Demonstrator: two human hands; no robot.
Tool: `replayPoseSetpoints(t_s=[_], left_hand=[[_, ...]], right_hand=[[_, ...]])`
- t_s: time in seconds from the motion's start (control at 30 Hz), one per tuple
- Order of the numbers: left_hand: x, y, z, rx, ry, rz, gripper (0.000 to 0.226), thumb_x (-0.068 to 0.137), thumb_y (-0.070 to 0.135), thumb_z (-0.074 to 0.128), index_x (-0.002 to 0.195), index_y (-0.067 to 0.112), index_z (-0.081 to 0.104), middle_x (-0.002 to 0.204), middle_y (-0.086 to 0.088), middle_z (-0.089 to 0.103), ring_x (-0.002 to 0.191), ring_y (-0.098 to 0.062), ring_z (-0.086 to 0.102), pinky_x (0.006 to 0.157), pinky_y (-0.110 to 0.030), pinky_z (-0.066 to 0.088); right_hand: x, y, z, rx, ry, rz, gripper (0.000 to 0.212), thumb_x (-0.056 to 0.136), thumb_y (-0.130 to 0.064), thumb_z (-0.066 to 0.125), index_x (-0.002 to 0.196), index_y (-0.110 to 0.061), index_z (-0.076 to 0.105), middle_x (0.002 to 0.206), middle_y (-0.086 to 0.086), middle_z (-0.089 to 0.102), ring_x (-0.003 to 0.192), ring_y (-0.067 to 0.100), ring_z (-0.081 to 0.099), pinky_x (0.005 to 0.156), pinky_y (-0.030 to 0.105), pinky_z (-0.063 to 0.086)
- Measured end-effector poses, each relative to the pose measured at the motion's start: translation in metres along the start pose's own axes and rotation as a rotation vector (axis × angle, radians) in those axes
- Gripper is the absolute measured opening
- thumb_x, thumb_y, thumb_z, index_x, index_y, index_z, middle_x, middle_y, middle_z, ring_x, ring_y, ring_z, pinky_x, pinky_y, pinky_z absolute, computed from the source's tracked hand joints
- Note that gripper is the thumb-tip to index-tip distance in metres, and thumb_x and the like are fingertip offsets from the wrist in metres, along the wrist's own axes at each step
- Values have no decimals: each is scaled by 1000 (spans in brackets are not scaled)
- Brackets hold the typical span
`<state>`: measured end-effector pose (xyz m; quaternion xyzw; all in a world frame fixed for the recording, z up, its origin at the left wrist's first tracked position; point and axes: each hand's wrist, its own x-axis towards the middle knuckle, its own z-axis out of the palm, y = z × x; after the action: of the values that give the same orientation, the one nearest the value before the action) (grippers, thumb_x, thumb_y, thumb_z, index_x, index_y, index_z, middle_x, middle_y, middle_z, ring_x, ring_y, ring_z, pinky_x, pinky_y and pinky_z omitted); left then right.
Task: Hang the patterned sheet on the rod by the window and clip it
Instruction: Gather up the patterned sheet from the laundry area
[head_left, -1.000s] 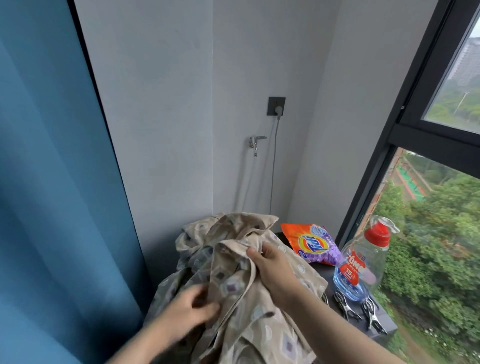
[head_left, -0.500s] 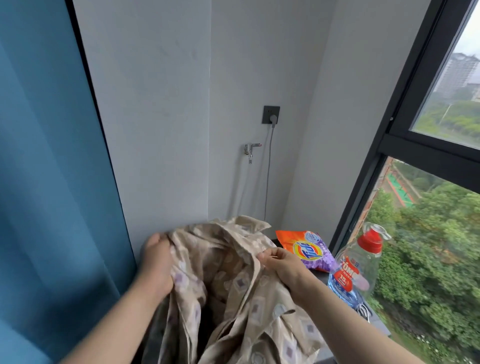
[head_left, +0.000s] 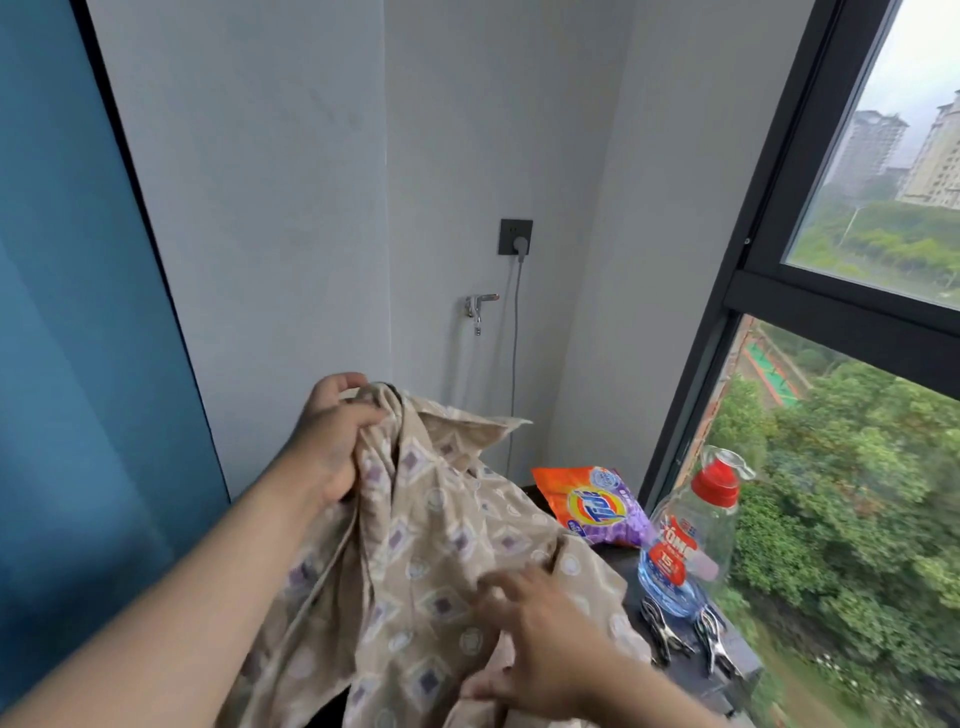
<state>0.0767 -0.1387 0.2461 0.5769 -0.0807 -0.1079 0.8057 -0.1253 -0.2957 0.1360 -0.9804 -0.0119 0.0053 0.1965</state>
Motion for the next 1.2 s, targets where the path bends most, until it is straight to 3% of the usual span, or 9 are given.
replayPoseSetpoints(t_s=[0.13, 0.33, 0.47, 0.6, 0.77, 0.87, 1.0, 1.13, 1.2], left_hand=[[-13, -24, 18, 13, -154, -55, 41, 84, -22, 49, 98, 17, 54, 87, -10, 58, 72, -19, 59, 58, -21, 54], [-19, -31, 9, 164, -268, -49, 40, 84, -20, 53, 108, 12, 58, 101, -13, 63, 88, -20, 62, 76, -25, 53], [-10, -15, -10, 383, -304, 13, 34, 85, -15, 58, 101, 14, 64, 100, -11, 69, 97, -26, 65, 85, -32, 53], [1, 3, -8, 755, -217, 299, 28, 83, -5, 61, 91, 20, 71, 93, 2, 71, 91, -14, 66, 84, -25, 51], [19, 32, 15, 845, -104, 603, 28, 81, -8, 58, 96, 11, 73, 89, 6, 65, 83, -6, 60, 72, 2, 38], [25, 18, 26, 602, -207, 363, 30, 78, 4, 72, 103, 18, 66, 90, 0, 65, 81, -10, 62, 81, -16, 48], [12, -37, 15, 548, -252, 90, 33, 75, 1, 77, 103, 12, 63, 88, -2, 66, 86, -17, 62, 78, -22, 51], [-2, -59, 0, 369, -336, -65, 31, 76, -13, 70, 94, 10, 67, 76, -2, 73, 82, -20, 65, 70, -21, 55], [-6, -55, -6, 328, -445, -150, 36, 65, -4, 76, 98, 8, 68, 82, -5, 73, 80, -17, 66, 69, -21, 55]], right_hand=[[8, -30, 28, 524, 209, 349, 96, 53, -78, 61, 135, -30, 46, 122, -17, 49, 121, 5, 49, 103, 25, 40], [47, -27, 26, 653, 289, 411, 17, 82, -29, 62, 71, -17, 56, 61, -8, 54, 58, 1, 48, 63, 36, 47], [40, -13, -15, 852, 159, 275, 18, 91, -15, 66, 73, -18, 62, 61, -9, 53, 55, 3, 45, 53, 17, 37], [37, -18, -50, 878, 137, 134, 13, 85, -20, 67, 84, -7, 67, 72, -1, 59, 66, 10, 49, 60, 24, 39], [51, -23, -81, 1035, 526, 111, 10, 92, -9, 64, 87, -9, 73, 77, 5, 70, 70, 11, 60, 65, 27, 49], [57, -6, -78, 854, 623, 321, 14, 87, -4, 63, 79, -13, 70, 69, 2, 68, 63, 12, 57, 58, 27, 47], [33, 7, -62, 810, -153, 269, 11, 85, -7, 62, 78, -8, 71, 74, 6, 68, 62, 18, 61, 57, 28, 52], [47, 19, -47, 726, 236, 299, 9, 88, -12, 61, 94, -15, 68, 93, 4, 70, 67, 12, 63, 67, 39, 54], [62, 15, -33, 719, 196, 255, 45, 81, -22, 71, 122, -30, 54, 123, -6, 60, 92, 9, 65, 83, 30, 55]])
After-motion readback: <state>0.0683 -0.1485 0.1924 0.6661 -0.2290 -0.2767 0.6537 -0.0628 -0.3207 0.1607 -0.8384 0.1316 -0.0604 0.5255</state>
